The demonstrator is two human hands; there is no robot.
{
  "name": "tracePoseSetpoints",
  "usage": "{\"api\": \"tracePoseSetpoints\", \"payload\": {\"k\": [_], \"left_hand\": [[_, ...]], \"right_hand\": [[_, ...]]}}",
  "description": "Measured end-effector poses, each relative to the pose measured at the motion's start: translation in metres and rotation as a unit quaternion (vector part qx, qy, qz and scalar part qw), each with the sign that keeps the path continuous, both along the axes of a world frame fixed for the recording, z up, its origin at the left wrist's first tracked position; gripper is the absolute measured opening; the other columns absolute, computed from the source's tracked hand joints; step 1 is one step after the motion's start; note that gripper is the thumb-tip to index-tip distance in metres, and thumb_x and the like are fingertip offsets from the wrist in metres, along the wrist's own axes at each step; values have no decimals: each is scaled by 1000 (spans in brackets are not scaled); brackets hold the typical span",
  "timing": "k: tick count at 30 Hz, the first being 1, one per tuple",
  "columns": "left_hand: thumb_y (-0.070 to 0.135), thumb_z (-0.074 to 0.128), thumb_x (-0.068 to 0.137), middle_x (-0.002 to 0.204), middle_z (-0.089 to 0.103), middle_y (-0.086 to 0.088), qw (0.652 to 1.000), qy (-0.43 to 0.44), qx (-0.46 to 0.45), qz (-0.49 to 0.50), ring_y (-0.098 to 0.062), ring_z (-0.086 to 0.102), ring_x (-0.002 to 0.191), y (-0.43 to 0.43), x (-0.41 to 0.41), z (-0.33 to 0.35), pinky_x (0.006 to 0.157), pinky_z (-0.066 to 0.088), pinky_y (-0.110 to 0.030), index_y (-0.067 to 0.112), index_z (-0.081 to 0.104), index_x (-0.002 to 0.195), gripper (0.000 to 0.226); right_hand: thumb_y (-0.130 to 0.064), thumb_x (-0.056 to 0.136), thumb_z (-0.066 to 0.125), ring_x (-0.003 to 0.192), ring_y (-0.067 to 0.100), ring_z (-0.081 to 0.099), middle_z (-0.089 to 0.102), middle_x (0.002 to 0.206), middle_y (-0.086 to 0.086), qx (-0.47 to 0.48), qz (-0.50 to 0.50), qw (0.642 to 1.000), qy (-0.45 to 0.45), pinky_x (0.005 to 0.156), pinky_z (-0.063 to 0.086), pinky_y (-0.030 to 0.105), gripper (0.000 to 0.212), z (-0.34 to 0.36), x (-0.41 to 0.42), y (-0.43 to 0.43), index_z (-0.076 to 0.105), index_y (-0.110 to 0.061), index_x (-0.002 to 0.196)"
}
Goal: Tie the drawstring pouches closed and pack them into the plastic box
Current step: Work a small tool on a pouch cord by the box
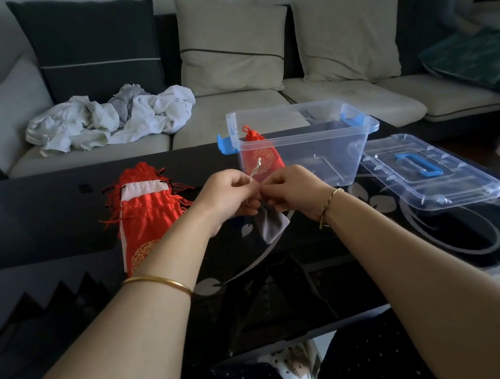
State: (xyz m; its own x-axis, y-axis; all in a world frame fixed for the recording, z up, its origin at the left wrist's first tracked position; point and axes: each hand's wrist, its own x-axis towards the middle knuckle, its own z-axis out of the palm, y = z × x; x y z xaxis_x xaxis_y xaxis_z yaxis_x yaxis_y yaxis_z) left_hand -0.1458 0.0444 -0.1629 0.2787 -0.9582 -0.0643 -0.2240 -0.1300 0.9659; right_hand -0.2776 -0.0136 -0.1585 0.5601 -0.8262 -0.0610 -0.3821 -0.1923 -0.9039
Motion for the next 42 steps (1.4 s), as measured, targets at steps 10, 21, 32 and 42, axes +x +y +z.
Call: {"api": "tracePoseSetpoints", "payload": {"k": [10,21,32,42], "left_hand": [[1,60,88,59,67,-6,973,206,58,89,-11,64,55,-2,3,8,55,52,-24,5,62,80,9],[-8,57,85,75,61,-7,979,185,39,81,-14,60,65,0,3,10,57,47,-25,15,56,88,23],[-1,61,82,86,65,-4,962,-210,-136,109,-21,63,80,-1,-5,4,75,56,-40,20,56,95,25],[0,50,87,101,61,-14,820,-511,-224,131,-30,57,92,5,-18,7,63,38,-35,4,56,113,27]], "right_hand": [[-11,90,54,71,17,51,54,83,13,-50,21,999,-5,60,47,21,10,5,2,0,58,-3,84],[-4,83,65,69,5,58,64,83,1,-69,63,995,-29,57,47,12,18,-3,5,-1,59,-11,99],[-10,79,69,70,9,58,63,82,2,-89,4,995,-46,61,47,16,33,-4,14,-4,52,-6,108],[-1,93,44,75,24,53,53,83,14,157,-20,967,-199,82,51,40,16,7,12,7,60,-3,88]]}}
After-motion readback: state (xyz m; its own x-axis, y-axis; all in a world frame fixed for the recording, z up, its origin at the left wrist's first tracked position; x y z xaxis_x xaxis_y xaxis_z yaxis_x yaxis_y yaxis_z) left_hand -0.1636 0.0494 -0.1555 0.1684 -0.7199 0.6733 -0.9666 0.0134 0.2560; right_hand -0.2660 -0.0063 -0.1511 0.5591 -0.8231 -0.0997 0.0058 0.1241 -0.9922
